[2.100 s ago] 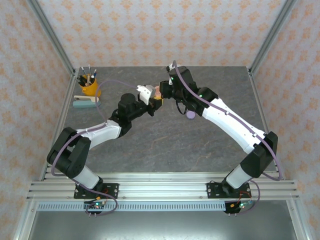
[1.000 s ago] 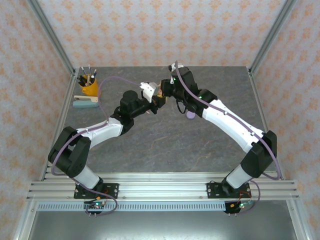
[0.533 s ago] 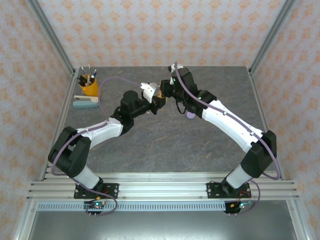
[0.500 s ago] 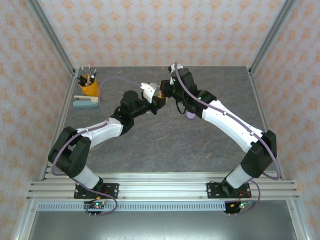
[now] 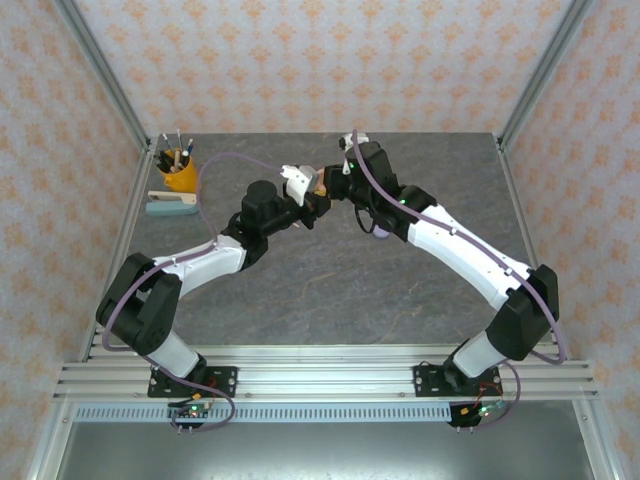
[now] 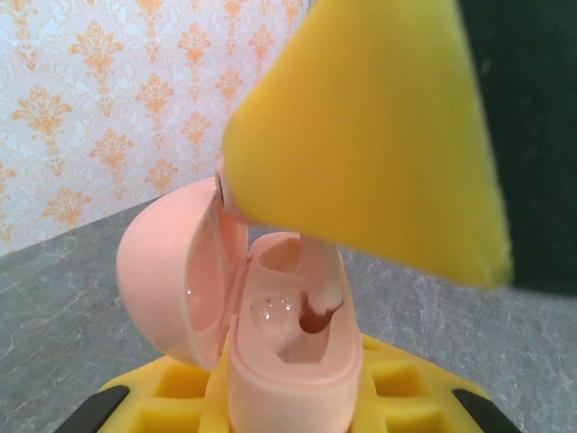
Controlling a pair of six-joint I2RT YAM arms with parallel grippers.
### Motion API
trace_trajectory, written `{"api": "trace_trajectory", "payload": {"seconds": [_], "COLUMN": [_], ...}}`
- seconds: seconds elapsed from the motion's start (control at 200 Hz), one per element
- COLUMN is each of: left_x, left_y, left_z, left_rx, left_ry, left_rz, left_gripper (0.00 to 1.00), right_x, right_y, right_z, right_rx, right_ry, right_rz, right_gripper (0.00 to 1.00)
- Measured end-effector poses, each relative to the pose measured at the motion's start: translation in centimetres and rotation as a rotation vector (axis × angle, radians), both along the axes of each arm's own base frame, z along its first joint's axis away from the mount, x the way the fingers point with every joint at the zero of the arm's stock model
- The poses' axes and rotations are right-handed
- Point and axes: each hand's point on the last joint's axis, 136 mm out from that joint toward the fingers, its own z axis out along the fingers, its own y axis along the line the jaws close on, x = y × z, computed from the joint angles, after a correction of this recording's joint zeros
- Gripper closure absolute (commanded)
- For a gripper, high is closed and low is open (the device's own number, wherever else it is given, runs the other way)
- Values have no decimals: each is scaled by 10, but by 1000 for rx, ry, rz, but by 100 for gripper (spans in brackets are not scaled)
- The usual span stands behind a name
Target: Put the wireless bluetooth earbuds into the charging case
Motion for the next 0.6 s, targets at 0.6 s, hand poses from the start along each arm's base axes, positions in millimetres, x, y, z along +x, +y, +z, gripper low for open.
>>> {"api": "trace_trajectory", "payload": {"seconds": [0.6], "left_x": [2], "left_y": [1], "left_z": [3], "left_rx": [-1], "left_ry": [-3], "left_rz": [6], "left_gripper": [100], "right_x": [-8], "right_y": [11], "right_z": [-2], "right_rx": [-14], "right_ry": [2], "right_rz": [116], "right_gripper": [89]}}
